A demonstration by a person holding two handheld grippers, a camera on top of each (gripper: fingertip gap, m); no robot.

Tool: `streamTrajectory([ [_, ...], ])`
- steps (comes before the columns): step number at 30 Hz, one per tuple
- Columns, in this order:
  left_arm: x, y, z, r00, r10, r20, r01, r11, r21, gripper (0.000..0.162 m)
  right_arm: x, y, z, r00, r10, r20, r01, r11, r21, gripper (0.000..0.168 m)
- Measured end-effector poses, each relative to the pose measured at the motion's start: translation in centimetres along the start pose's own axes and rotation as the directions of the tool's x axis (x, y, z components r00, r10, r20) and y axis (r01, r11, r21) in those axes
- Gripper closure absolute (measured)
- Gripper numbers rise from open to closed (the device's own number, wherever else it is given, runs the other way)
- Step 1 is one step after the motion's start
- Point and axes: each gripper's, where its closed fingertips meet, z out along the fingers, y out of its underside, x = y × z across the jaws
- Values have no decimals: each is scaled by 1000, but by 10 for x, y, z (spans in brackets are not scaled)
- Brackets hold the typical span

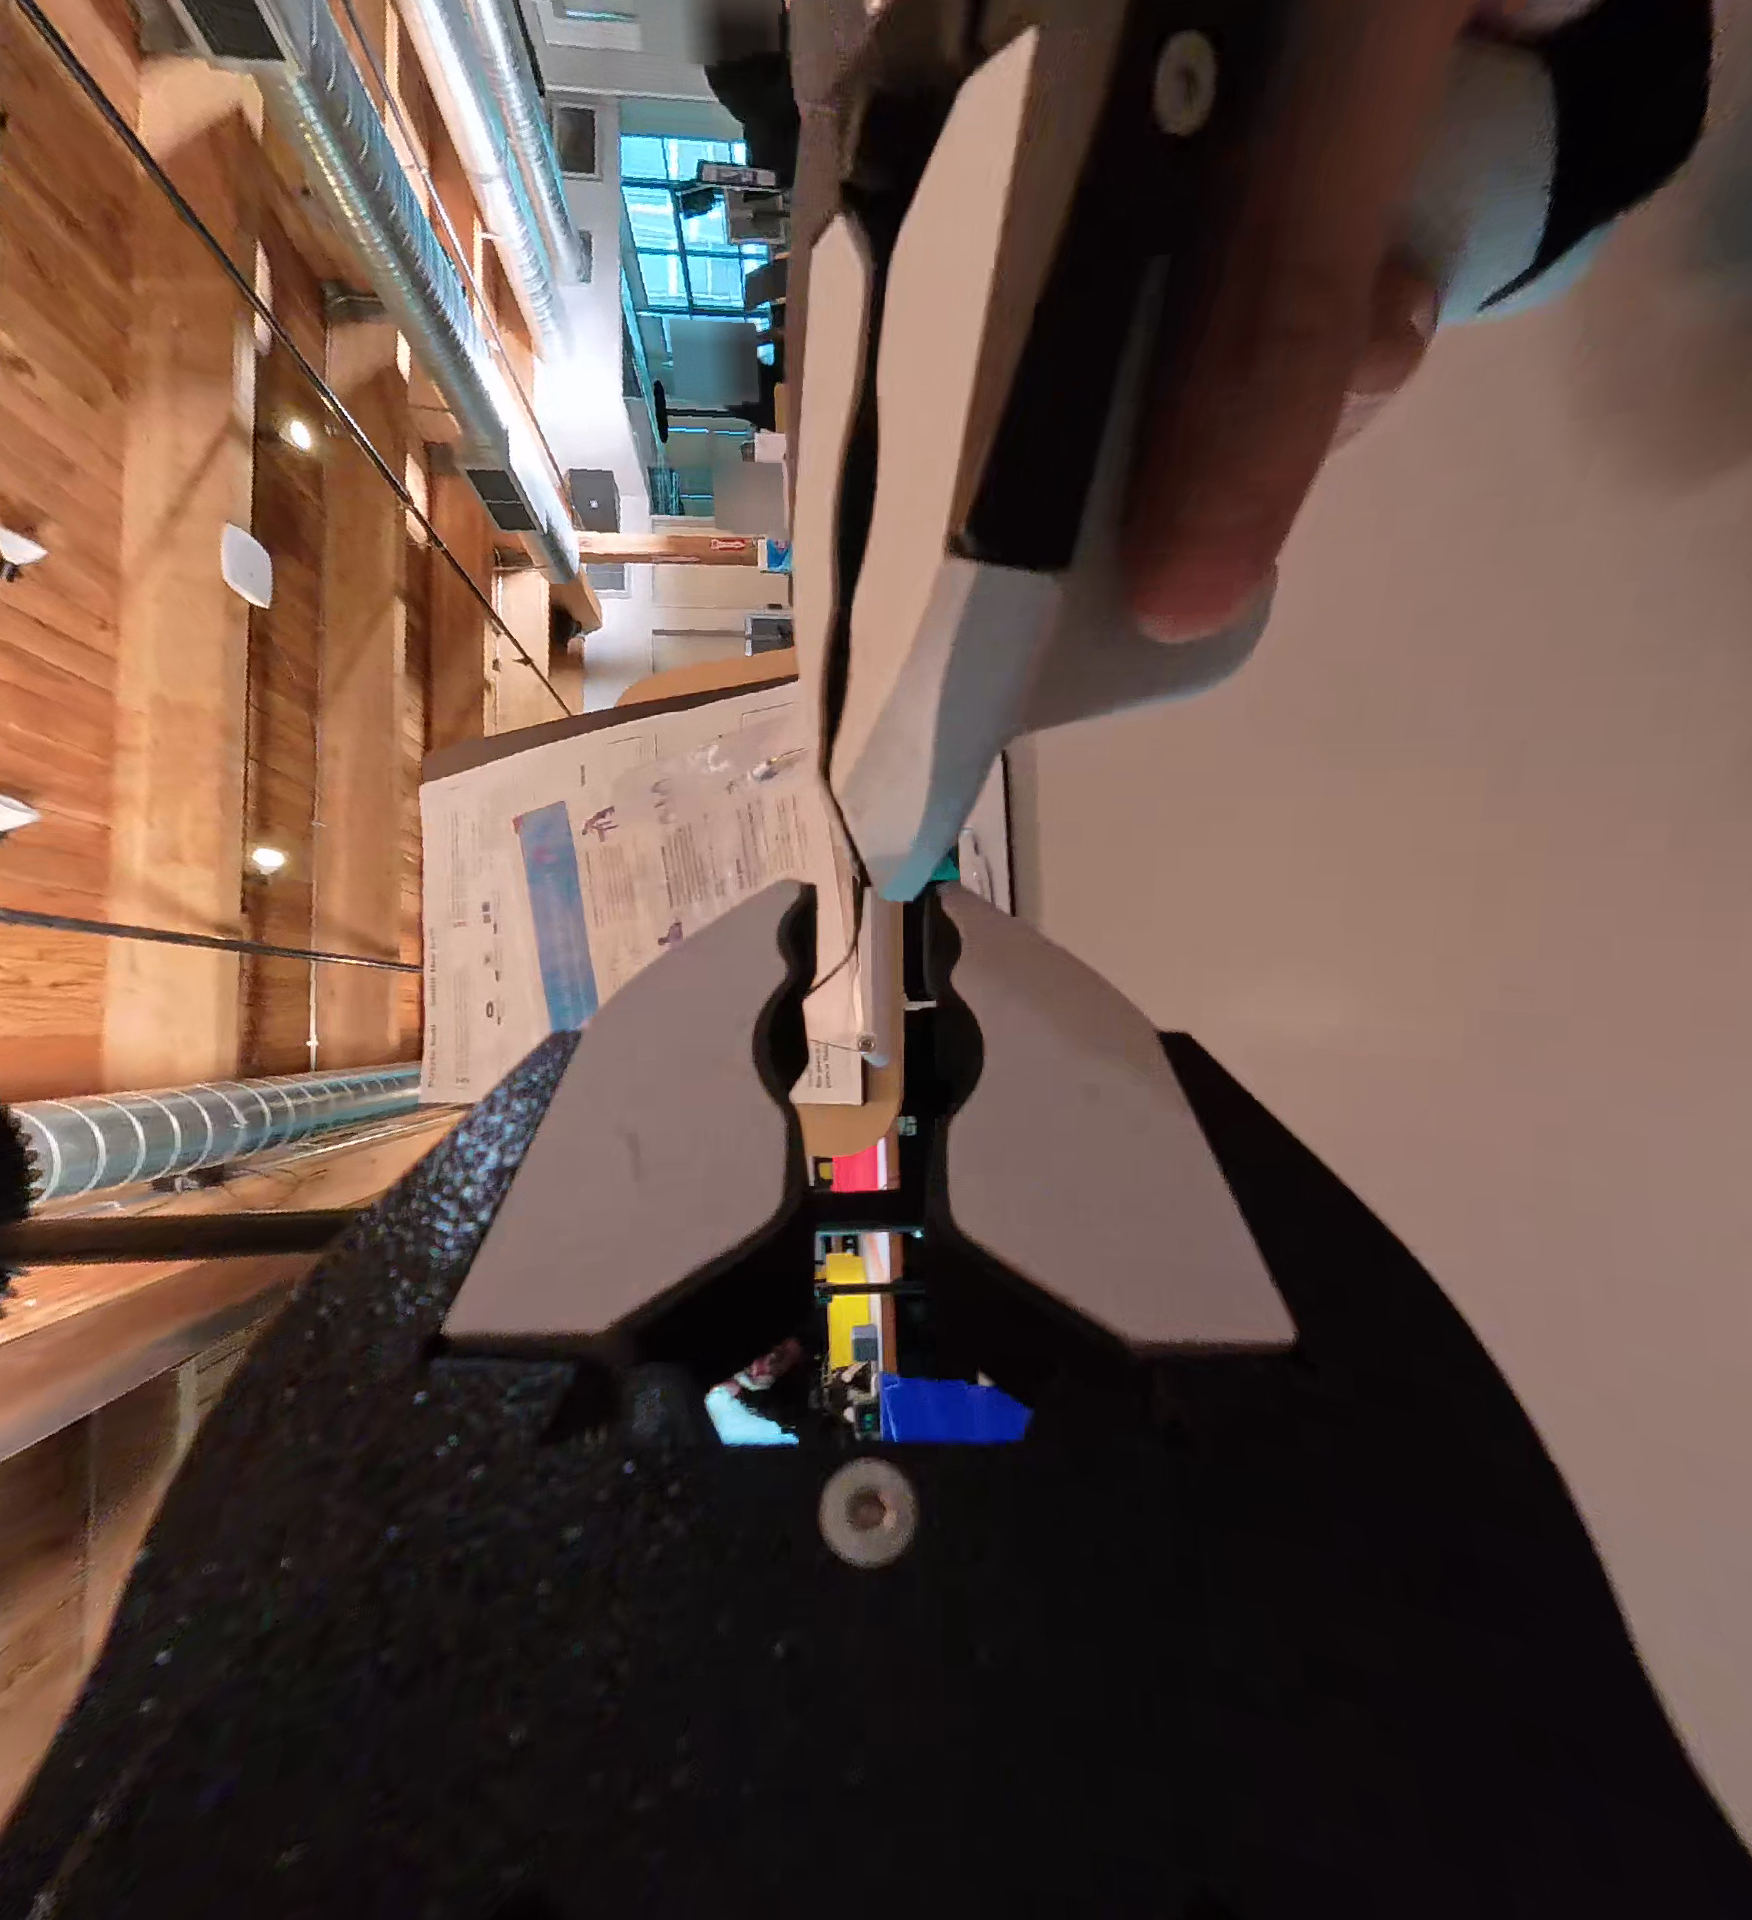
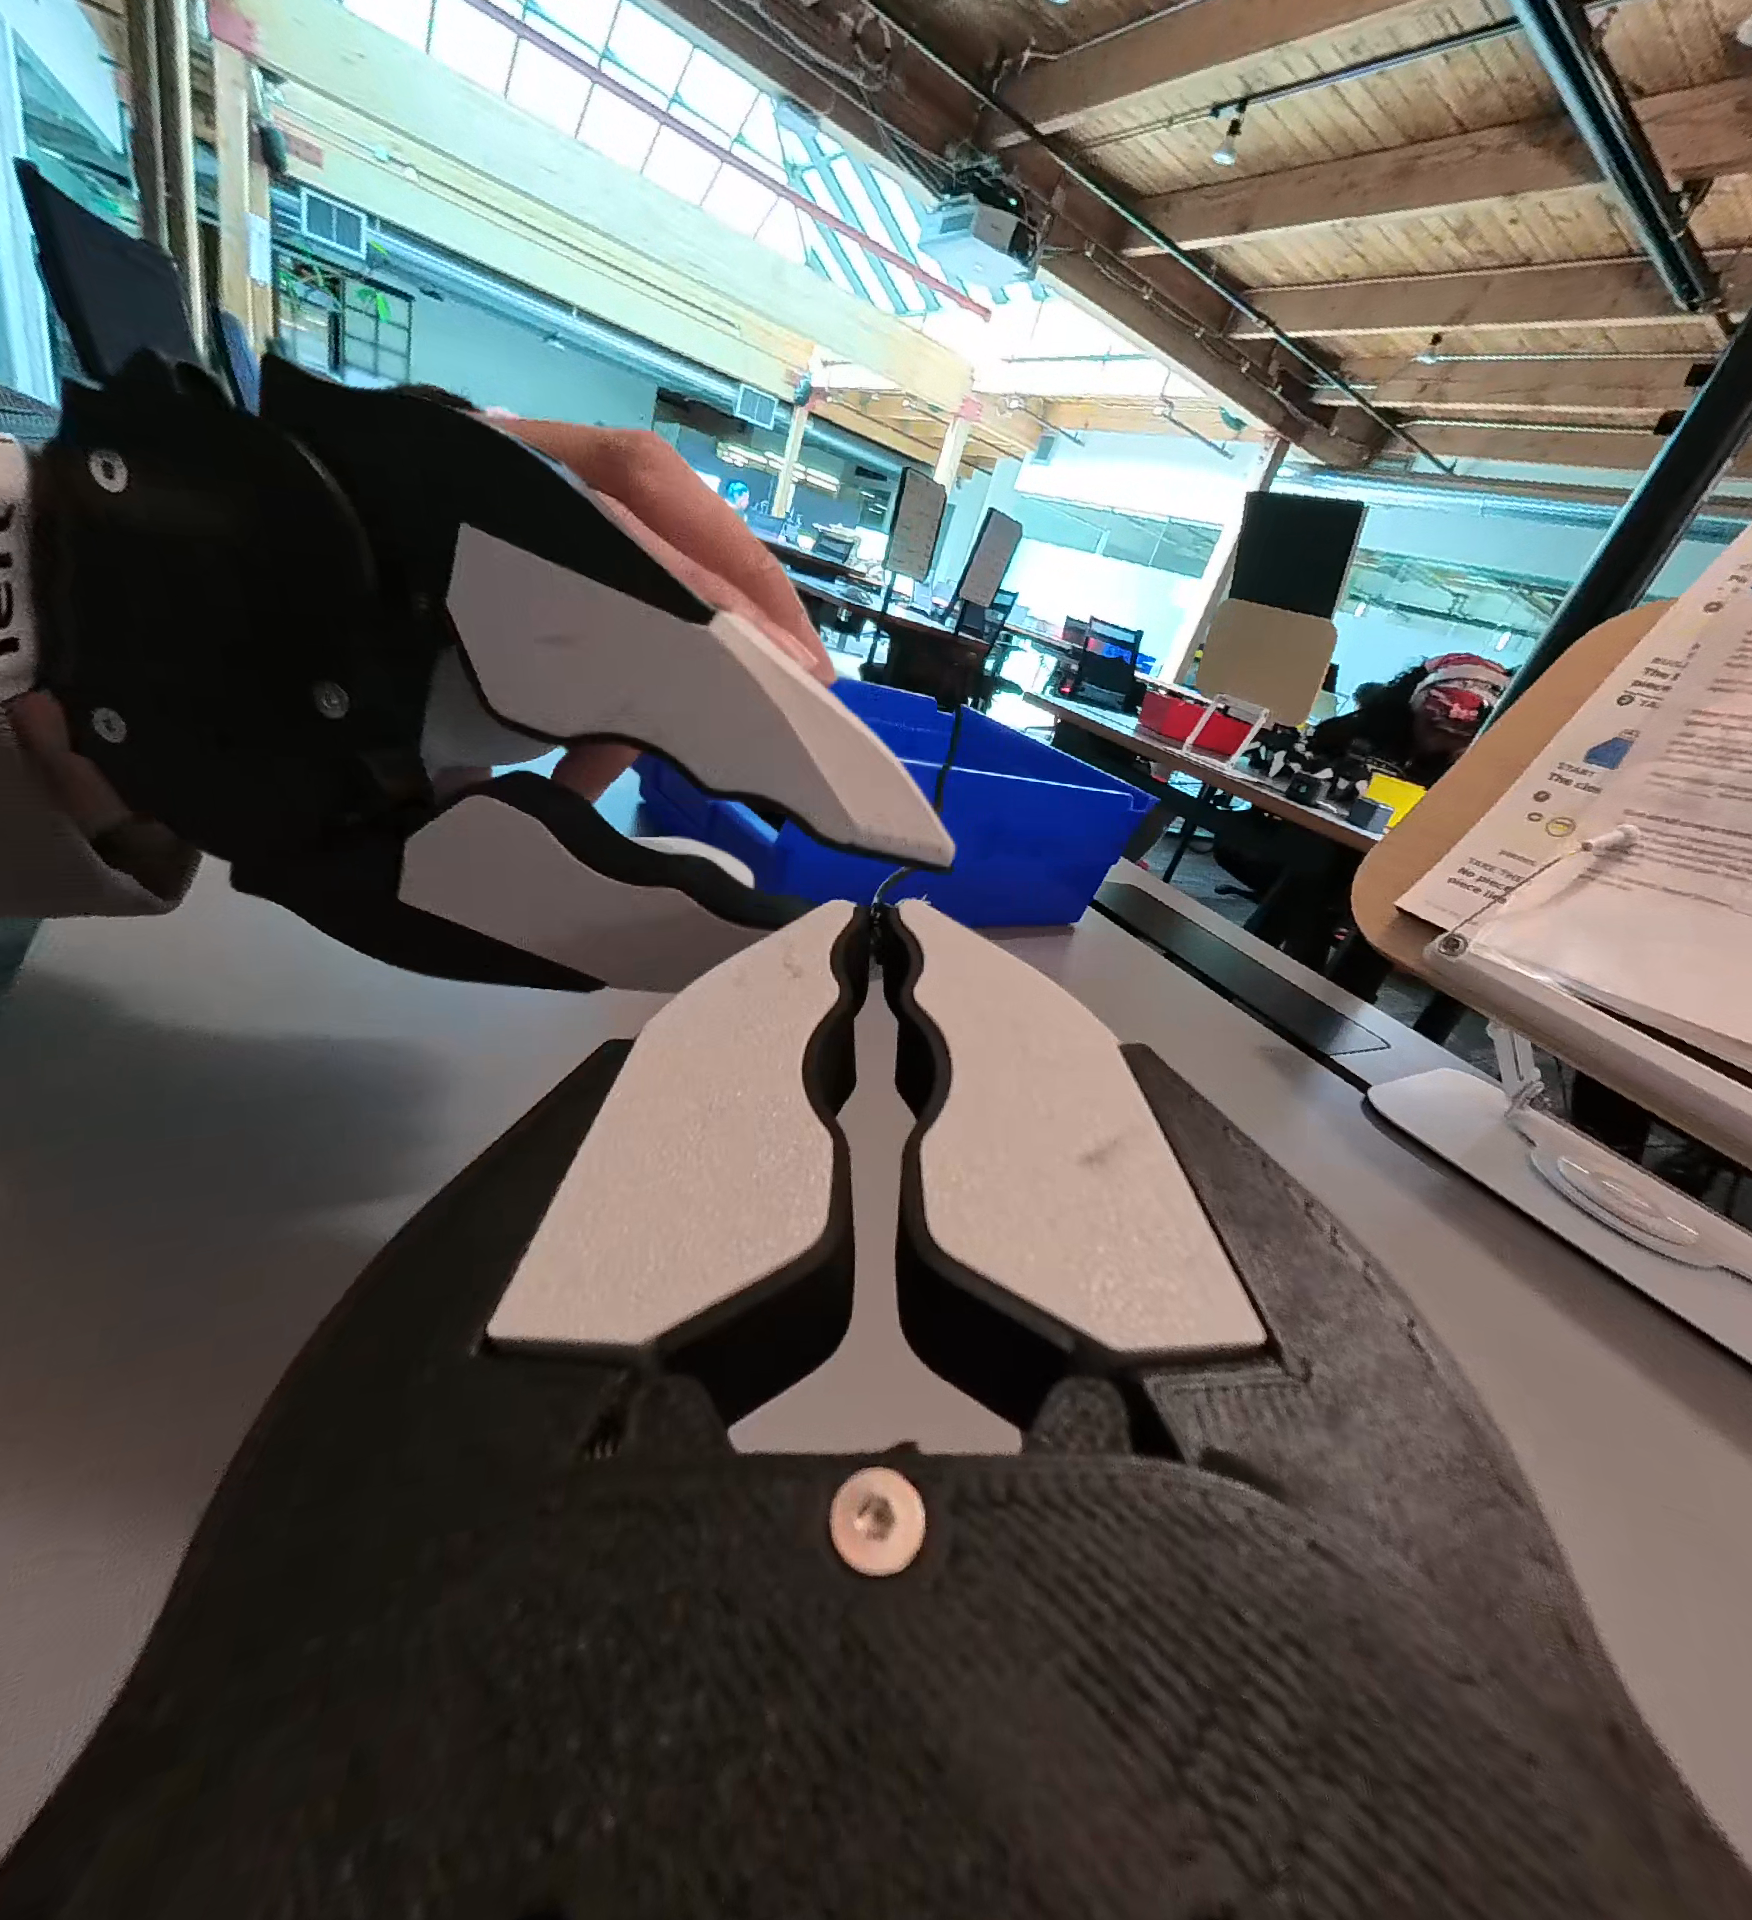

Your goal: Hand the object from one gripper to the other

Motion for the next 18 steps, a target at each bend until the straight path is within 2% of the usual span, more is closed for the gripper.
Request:
streamTrajectory([
  [4,1,0,2,999,37,18,-37,999,-13,154,2,0,-1,1000,13,-7,-13,1000,3,167],
  [12,3,2,4,1000,11,1,-11,1000,-6,157,3,2,1,999,-29,-24,28,999,-14,166],
  [18,8,6,4,998,52,-22,-53,998,-31,159,2,8,2,994,-107,-34,105,993,-57,166],
])
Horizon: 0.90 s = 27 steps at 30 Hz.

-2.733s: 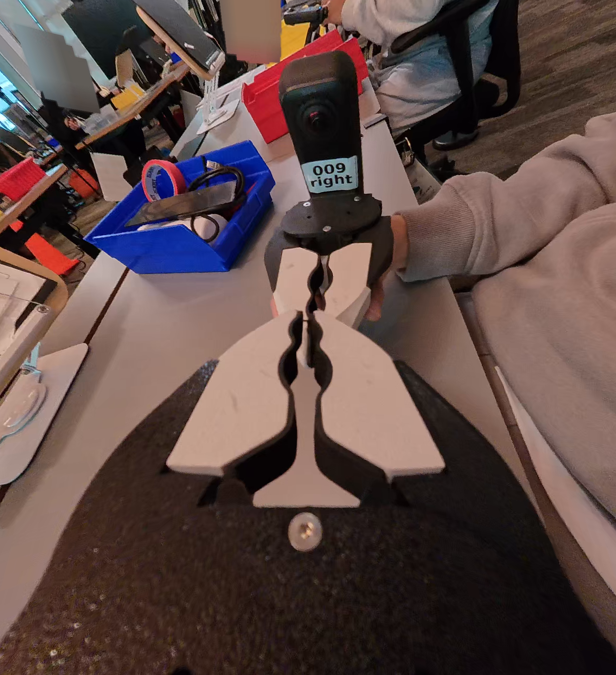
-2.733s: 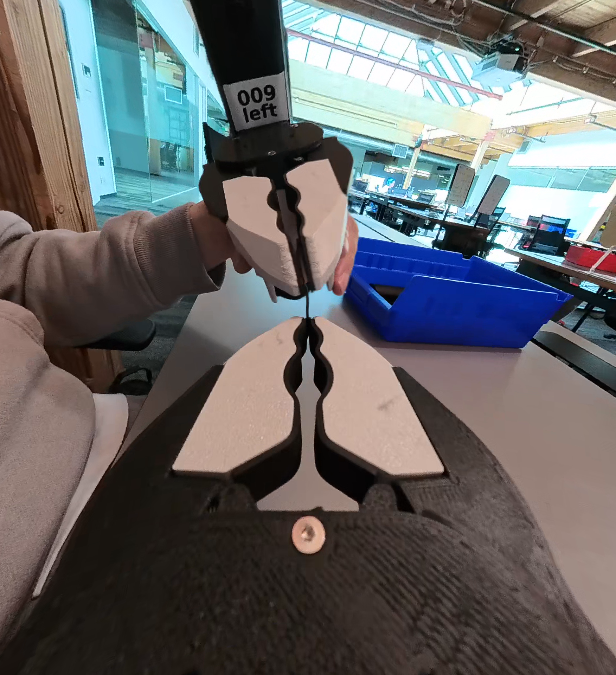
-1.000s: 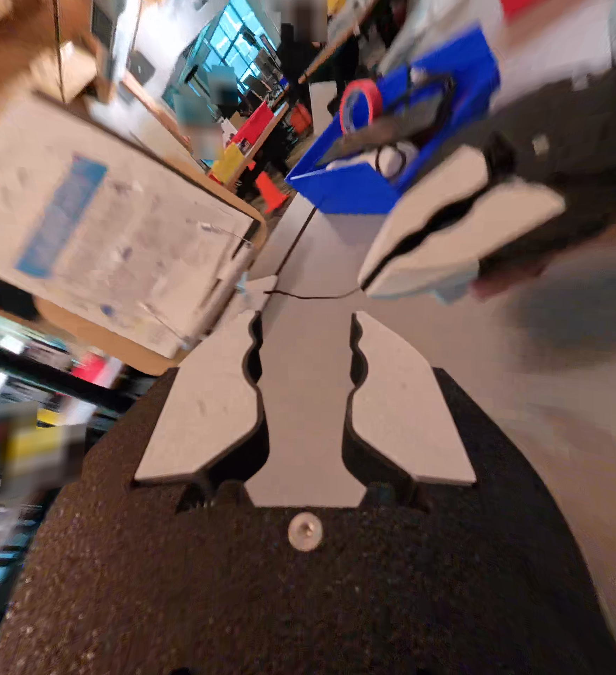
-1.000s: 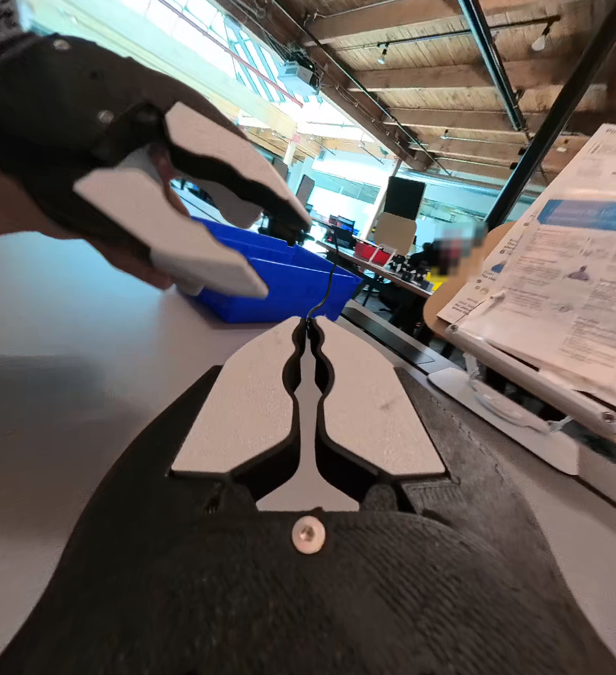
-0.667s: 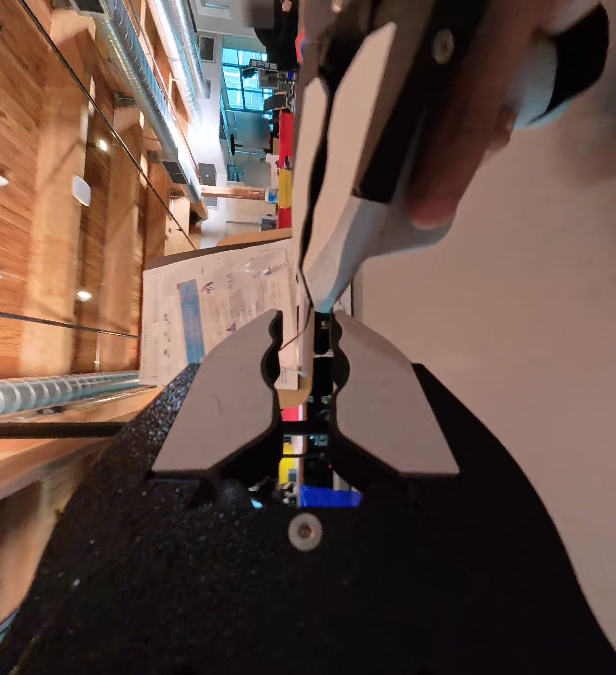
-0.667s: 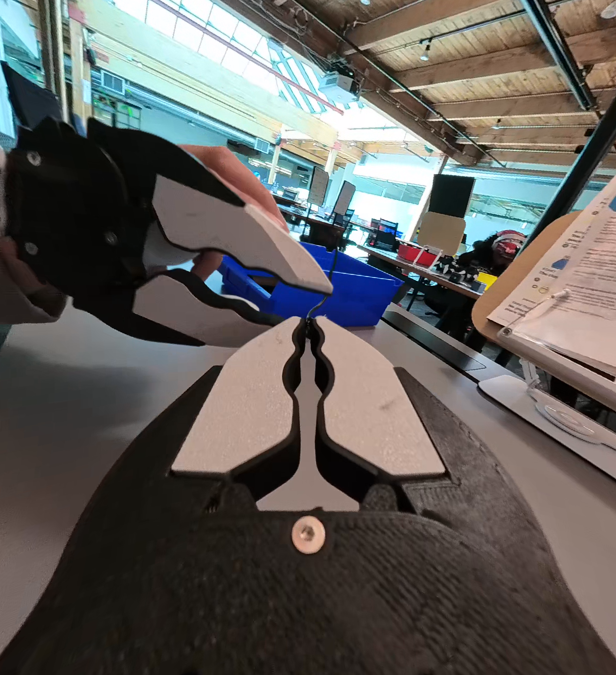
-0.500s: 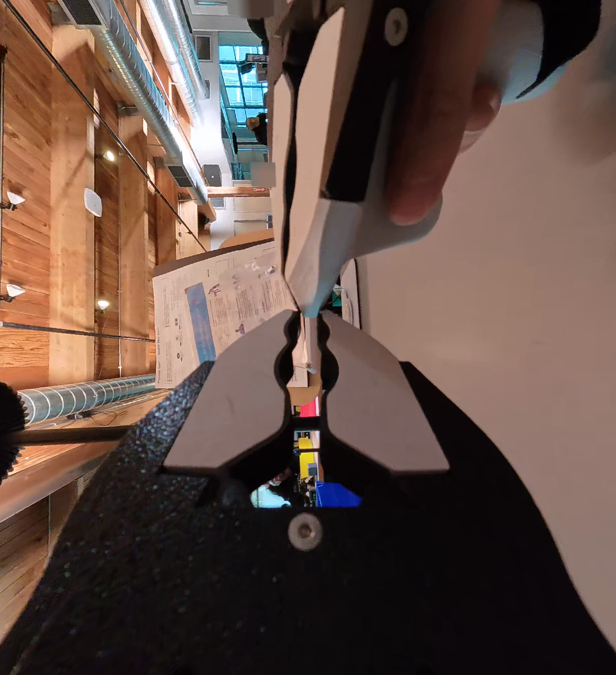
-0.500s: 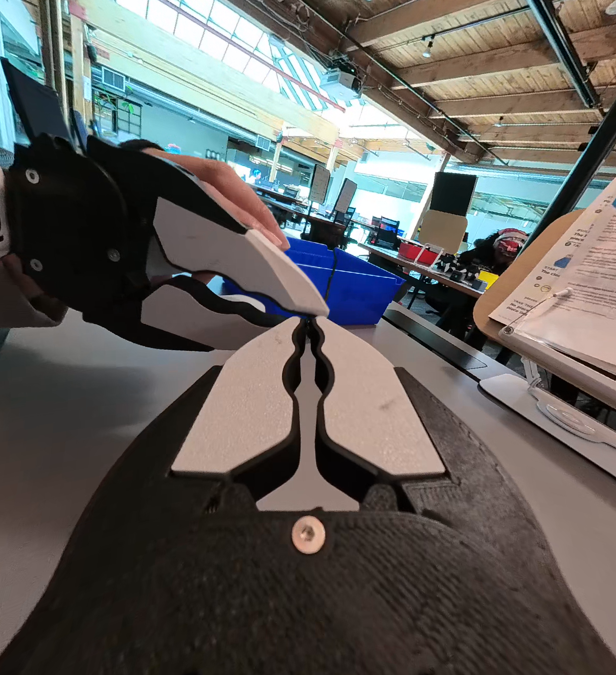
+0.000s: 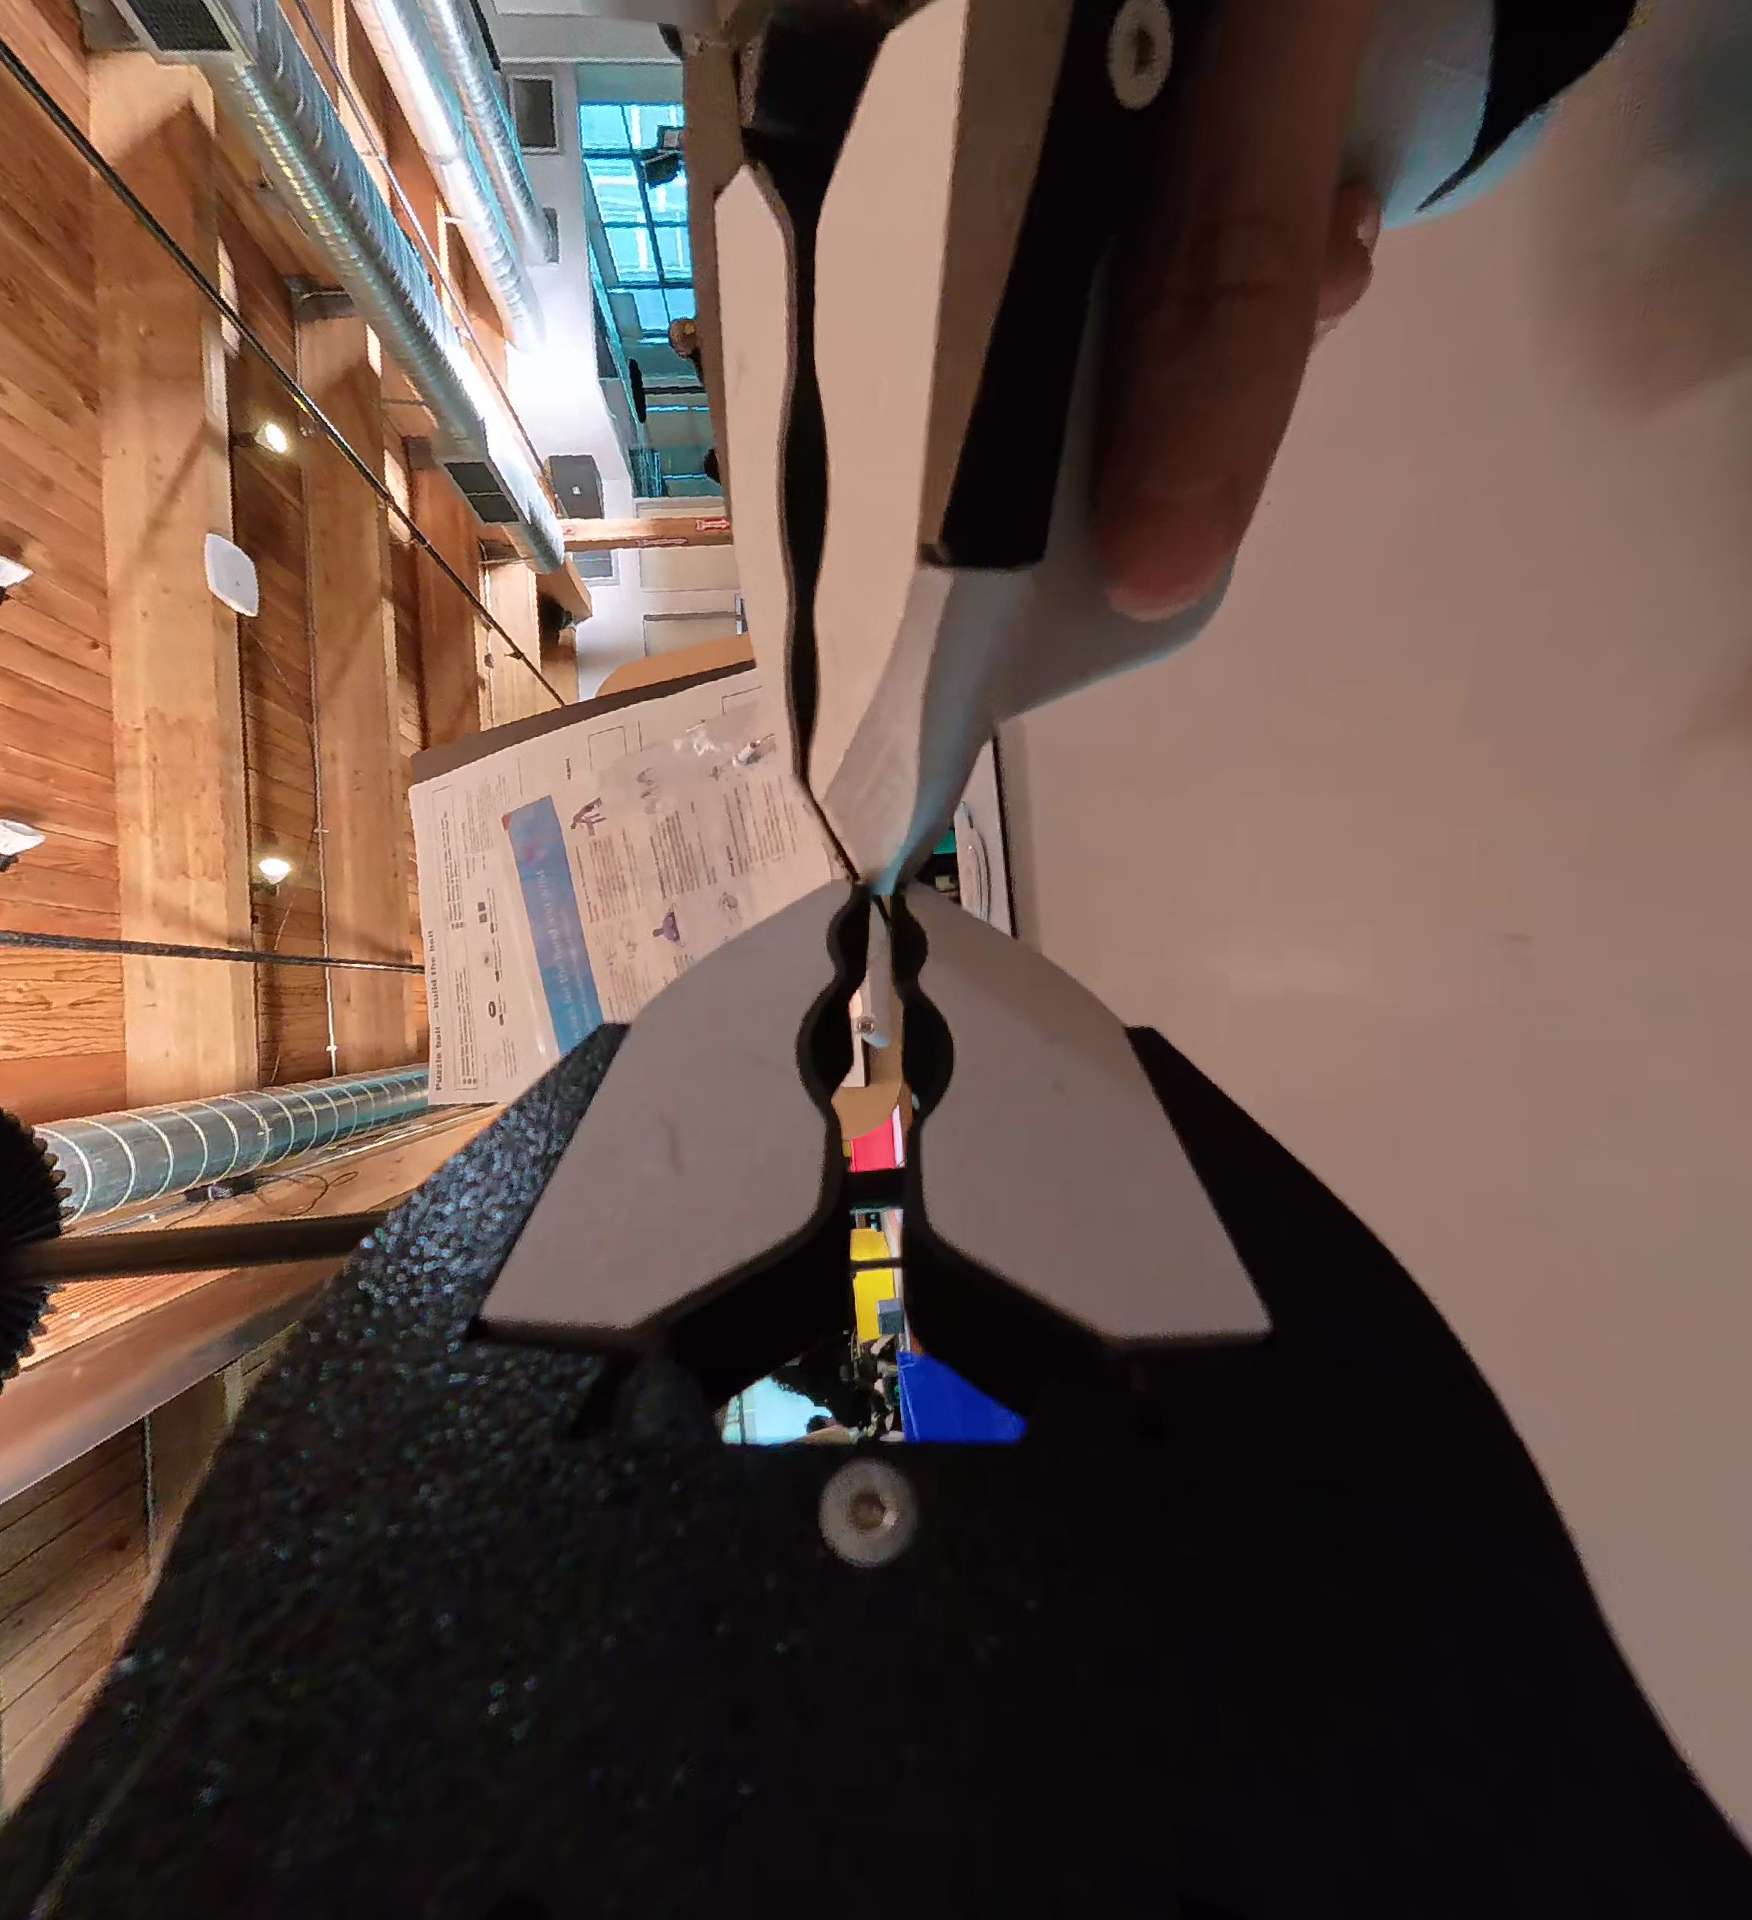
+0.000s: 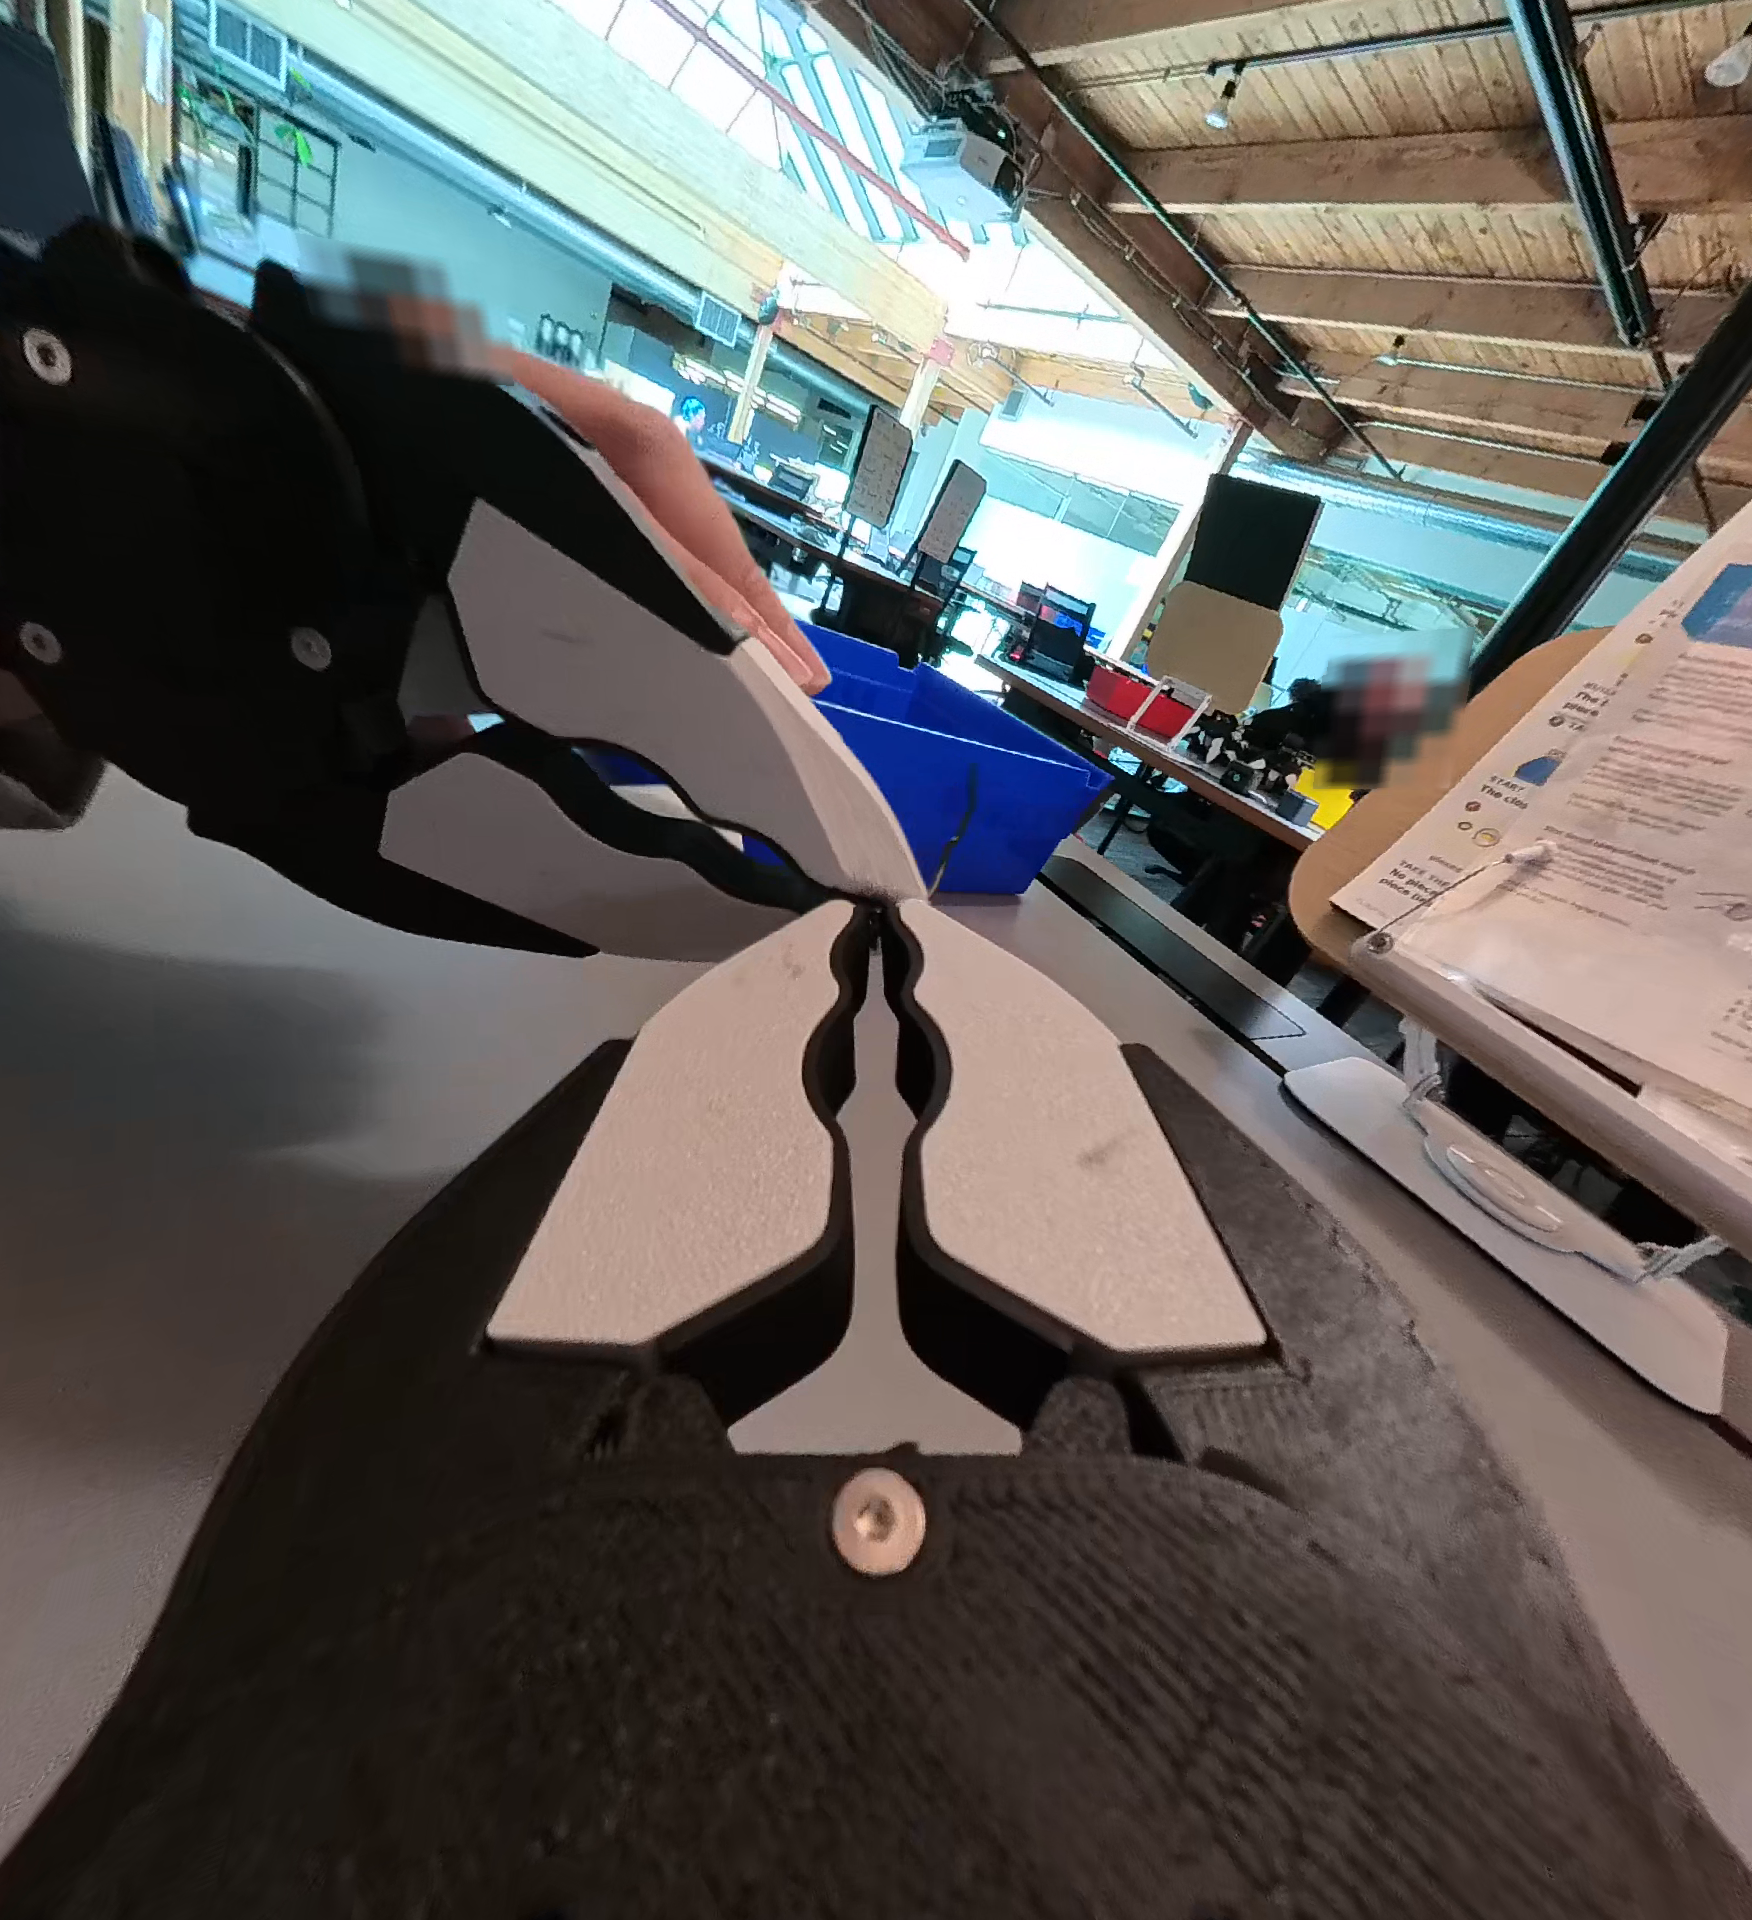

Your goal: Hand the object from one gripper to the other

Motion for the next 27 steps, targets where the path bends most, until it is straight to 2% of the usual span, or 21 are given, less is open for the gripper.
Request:
streamTrajectory([
  [4,-1,5,-1,1000,11,-13,-11,999,-40,162,-2,4,2,997,-73,-13,73,997,-26,165],
  [11,-15,13,-3,978,-207,28,207,978,-4,162,4,-6,-2,997,-53,-47,54,998,40,158],
  [15,-23,12,-5,904,-427,6,425,901,88,162,4,-9,-2,996,-61,-60,65,996,61,148],
  [17,-30,5,-9,815,-577,-61,578,797,177,162,7,-10,-3,995,-52,-79,58,996,68,142],
  [20,-37,-16,-21,597,-742,-305,800,528,283,162,8,-14,-4,997,-19,-77,27,994,102,138],
  [23,-45,-27,-33,399,-768,-502,913,277,300,162,4,-24,-7,999,18,-43,-10,986,165,139],
  [27,-46,-36,-50,238,-670,-703,964,76,254,162,-12,-31,-8,986,123,115,-145,967,211,140],
])
